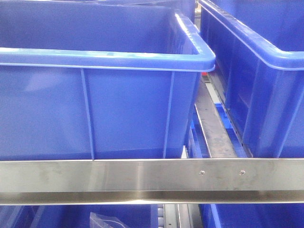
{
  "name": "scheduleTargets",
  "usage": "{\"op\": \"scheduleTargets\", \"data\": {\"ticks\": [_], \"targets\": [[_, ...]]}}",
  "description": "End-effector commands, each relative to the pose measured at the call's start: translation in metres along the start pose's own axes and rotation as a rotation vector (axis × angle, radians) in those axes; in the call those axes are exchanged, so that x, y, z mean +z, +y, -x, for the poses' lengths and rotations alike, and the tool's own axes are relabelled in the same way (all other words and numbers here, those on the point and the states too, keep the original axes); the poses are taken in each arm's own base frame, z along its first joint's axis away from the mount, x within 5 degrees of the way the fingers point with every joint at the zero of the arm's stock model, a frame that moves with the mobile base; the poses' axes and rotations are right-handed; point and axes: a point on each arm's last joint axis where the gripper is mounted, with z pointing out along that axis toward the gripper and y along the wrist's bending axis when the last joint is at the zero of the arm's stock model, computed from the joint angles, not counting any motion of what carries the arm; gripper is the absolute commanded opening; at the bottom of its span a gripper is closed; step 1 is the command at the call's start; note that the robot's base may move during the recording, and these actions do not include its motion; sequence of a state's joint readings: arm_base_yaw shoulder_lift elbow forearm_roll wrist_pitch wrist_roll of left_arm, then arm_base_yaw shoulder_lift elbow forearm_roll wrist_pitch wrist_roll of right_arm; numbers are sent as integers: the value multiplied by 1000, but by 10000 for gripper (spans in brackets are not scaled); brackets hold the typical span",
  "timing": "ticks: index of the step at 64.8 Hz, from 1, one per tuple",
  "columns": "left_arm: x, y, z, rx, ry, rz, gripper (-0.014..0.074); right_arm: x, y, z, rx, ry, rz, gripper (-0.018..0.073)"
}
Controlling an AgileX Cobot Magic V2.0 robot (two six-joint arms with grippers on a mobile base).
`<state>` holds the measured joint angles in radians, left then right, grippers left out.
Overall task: Place yellow foam block on left shelf second layer
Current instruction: 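Open the right gripper to release the cube and hold still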
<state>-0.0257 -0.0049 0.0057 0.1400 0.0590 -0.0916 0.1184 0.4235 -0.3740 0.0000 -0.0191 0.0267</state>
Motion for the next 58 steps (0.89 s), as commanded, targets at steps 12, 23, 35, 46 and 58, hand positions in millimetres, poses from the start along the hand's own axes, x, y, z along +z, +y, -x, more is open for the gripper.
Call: {"op": "scheduleTargets", "data": {"ticks": [12,23,35,46,58], "targets": [[-1,-1,1,-11,-77,-9,136,-38,0,3,-15,-213,-1,54],[-1,-1,1,-11,-77,-9,136,-41,0,3,-15,-221,-1,54],[-1,-1,1,-11,-77,-9,136,-41,0,3,-15,-220,-1,54],[-1,-1,1,-11,-77,-9,136,-41,0,1,-15,-221,-1,54],[-1,-1,1,-11,-77,-9,136,-49,-2,-18,-18,-220,-21,54]]}}
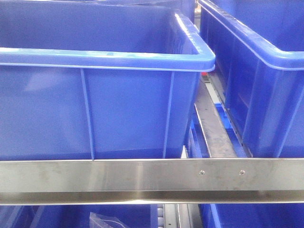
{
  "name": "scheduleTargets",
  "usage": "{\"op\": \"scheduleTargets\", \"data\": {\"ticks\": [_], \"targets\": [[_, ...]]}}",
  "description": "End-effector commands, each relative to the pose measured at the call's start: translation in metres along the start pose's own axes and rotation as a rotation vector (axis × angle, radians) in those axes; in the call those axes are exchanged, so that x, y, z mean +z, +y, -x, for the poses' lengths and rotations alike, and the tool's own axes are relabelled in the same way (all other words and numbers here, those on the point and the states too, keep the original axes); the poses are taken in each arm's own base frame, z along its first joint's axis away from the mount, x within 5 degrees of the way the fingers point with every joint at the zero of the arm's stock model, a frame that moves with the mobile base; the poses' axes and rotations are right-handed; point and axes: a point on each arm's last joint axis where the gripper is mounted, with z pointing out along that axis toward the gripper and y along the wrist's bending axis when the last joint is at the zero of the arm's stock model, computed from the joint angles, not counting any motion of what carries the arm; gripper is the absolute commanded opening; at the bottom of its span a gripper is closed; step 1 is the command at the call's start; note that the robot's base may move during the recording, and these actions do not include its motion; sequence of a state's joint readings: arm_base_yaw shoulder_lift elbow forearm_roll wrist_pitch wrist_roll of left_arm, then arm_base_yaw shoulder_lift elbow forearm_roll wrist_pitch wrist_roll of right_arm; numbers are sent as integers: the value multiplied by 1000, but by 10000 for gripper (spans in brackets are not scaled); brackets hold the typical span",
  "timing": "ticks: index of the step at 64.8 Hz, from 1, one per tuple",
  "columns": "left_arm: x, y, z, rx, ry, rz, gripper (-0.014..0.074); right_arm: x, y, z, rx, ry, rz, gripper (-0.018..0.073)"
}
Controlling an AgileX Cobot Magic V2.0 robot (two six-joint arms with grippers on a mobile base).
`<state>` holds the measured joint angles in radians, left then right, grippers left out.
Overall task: Place yellow foam block on left shelf second layer
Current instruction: 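Open the right gripper to release the cube and hold still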
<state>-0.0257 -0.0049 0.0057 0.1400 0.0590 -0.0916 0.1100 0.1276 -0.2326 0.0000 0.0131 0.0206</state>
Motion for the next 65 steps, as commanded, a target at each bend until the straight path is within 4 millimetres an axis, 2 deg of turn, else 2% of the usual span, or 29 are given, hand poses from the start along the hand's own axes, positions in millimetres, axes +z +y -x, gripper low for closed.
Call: {"op": "scheduleTargets", "data": {"ticks": [1,10,26,65], "targets": [[-1,-1,1,-11,-77,-9,136,-5,-1,5,-12,-98,-17,54],[-1,-1,1,-11,-77,-9,136,-15,-1,-21,-13,-81,-21,54],[-1,-1,1,-11,-77,-9,136,-15,-3,-65,-12,26,-23,54],[-1,-1,1,-11,-77,-9,136,-15,-3,-60,-13,-30,-24,54]]}}
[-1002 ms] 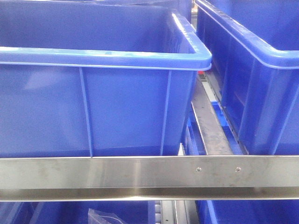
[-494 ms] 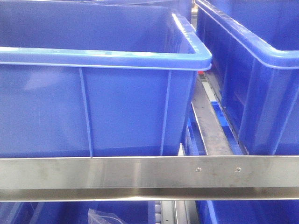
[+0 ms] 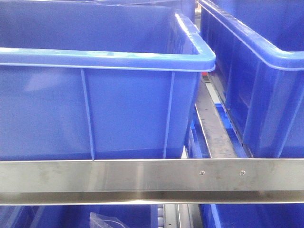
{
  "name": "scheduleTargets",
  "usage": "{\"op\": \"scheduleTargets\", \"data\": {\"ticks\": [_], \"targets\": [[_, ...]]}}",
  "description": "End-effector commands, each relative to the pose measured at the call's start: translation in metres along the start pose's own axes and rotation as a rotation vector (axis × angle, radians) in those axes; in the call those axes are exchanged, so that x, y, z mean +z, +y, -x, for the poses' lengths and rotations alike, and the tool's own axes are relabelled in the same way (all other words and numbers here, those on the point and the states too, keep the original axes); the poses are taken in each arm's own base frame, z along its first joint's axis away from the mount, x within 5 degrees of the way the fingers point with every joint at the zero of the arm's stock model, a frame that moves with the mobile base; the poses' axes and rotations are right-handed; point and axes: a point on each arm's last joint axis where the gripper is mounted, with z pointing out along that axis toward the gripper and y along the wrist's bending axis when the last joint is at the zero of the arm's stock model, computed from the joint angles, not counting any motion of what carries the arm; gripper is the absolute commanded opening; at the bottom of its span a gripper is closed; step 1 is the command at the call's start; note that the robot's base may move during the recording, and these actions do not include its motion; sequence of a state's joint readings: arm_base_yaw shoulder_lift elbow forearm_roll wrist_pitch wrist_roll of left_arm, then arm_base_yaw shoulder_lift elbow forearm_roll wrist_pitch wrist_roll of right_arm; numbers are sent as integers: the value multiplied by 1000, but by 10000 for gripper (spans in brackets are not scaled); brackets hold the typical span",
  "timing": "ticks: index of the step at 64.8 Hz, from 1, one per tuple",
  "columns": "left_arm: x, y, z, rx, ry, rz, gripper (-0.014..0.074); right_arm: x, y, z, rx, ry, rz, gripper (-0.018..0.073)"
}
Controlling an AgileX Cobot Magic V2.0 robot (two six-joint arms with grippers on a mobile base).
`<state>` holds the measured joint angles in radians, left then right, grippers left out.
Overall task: Place yellow foam block on left shelf second layer
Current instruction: 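Open the right gripper to release the cube and hold still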
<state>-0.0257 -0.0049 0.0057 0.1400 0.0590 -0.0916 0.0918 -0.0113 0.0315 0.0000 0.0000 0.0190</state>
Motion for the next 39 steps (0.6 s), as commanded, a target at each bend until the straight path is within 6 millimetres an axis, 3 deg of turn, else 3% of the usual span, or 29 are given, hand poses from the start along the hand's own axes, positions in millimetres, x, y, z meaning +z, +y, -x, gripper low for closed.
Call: {"op": "scheduleTargets", "data": {"ticks": [1,39], "targets": [[-1,-1,1,-11,-77,-9,136,-3,0,18,-7,-142,-5,54],[-1,-1,1,-11,-77,-9,136,-3,0,18,-7,-142,-5,54]]}}
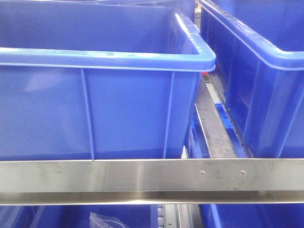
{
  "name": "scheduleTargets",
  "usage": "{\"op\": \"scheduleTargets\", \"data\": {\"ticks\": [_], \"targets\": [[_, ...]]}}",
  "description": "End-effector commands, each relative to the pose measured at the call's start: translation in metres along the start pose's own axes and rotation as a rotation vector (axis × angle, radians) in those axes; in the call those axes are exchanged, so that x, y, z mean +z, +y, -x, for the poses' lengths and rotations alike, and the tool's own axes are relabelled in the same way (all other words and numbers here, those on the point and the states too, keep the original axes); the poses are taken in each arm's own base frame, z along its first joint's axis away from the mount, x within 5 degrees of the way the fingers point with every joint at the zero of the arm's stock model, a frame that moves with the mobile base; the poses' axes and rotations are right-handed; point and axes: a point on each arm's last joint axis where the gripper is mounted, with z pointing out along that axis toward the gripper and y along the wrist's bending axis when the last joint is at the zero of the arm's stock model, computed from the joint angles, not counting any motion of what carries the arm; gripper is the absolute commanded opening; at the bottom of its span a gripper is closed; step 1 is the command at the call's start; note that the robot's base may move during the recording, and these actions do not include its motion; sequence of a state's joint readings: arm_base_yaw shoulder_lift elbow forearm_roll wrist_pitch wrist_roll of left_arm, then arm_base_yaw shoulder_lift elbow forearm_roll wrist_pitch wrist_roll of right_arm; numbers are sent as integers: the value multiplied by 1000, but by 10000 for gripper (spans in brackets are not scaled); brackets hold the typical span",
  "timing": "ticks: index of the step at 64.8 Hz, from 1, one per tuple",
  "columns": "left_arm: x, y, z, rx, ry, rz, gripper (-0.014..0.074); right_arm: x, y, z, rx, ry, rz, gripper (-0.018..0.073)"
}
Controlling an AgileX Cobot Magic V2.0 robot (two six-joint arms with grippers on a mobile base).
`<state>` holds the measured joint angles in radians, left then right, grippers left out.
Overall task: Place yellow foam block on left shelf second layer
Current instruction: 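Open the right gripper to release the cube and hold still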
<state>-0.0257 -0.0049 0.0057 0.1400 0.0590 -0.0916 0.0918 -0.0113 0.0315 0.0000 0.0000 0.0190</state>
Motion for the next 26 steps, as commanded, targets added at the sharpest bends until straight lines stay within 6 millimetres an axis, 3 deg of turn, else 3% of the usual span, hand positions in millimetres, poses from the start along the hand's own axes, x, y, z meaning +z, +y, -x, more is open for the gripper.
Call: {"op": "scheduleTargets", "data": {"ticks": [1,26], "targets": [[-1,-1,1,-11,-77,-9,136,-3,0,18,-7,-142,-5,54],[-1,-1,1,-11,-77,-9,136,-3,0,18,-7,-142,-5,54]]}}
